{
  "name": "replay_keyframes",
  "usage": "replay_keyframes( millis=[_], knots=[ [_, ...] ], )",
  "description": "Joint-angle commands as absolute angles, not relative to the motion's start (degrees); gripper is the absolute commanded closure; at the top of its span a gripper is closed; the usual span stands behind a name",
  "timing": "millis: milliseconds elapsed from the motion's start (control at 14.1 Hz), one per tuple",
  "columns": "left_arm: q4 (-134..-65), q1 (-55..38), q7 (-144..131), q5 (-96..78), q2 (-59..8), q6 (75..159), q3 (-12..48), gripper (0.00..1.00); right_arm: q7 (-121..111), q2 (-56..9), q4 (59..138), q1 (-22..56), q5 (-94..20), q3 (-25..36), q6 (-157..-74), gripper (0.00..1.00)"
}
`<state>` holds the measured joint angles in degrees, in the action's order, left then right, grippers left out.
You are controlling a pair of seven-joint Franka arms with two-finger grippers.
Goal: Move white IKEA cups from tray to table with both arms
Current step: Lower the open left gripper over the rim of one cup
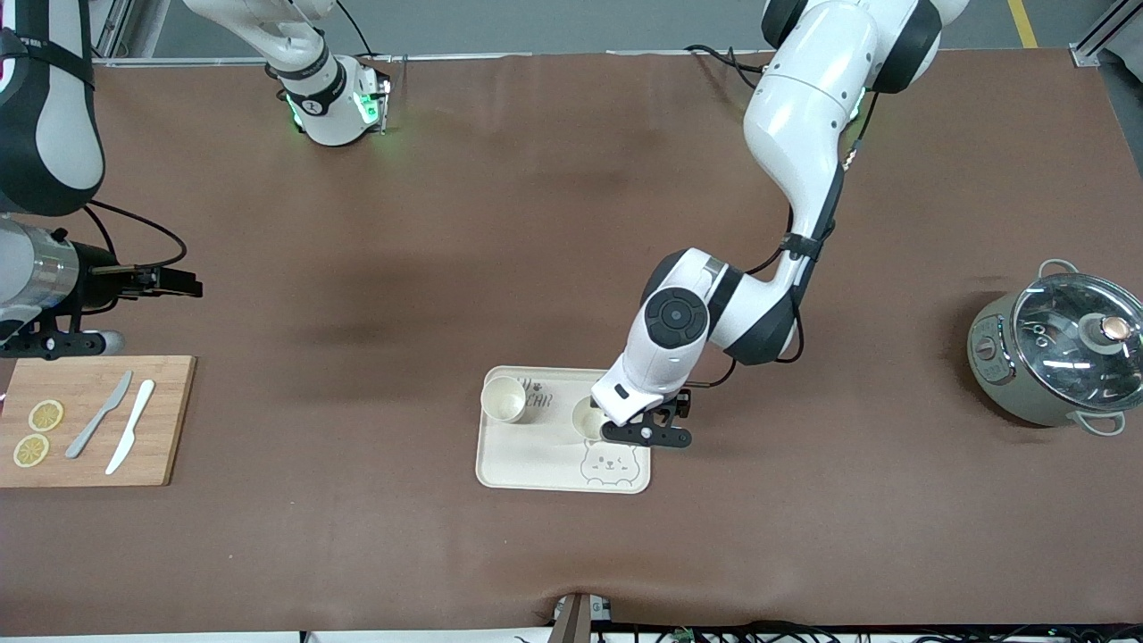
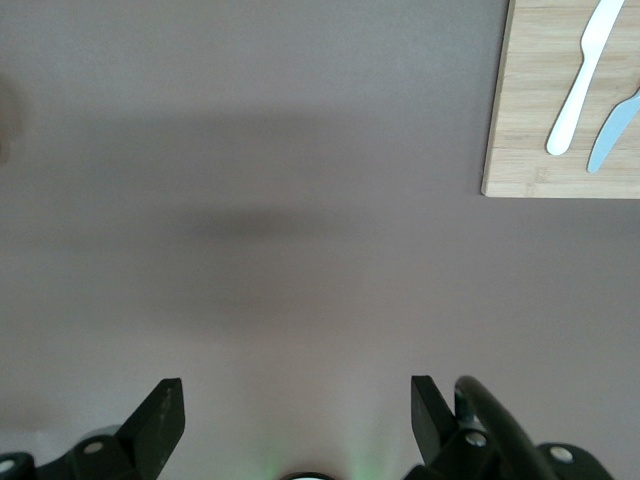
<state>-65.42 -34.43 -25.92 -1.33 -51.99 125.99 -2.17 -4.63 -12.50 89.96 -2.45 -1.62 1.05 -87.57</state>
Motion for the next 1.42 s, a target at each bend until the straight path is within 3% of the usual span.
replay_keyframes(
  millis=[0,284,1347],
  knots=[
    [-65.5,-35.2,-26.8,-2.1,-52.9,128.7,-3.0,0.0,-4.8,-12.7,88.5,-3.3,-1.1,0.3,-87.1,0.0],
    [-65.0,-35.2,-26.7,-2.0,-54.0,129.5,-3.0,0.0,-4.7,-14.4,85.3,-3.1,-1.1,0.3,-86.4,0.0],
    [-64.2,-36.5,-27.9,-1.9,-57.7,136.8,-3.4,0.0,6.4,-15.8,87.4,-1.5,-10.3,0.1,-86.0,0.0]
  ],
)
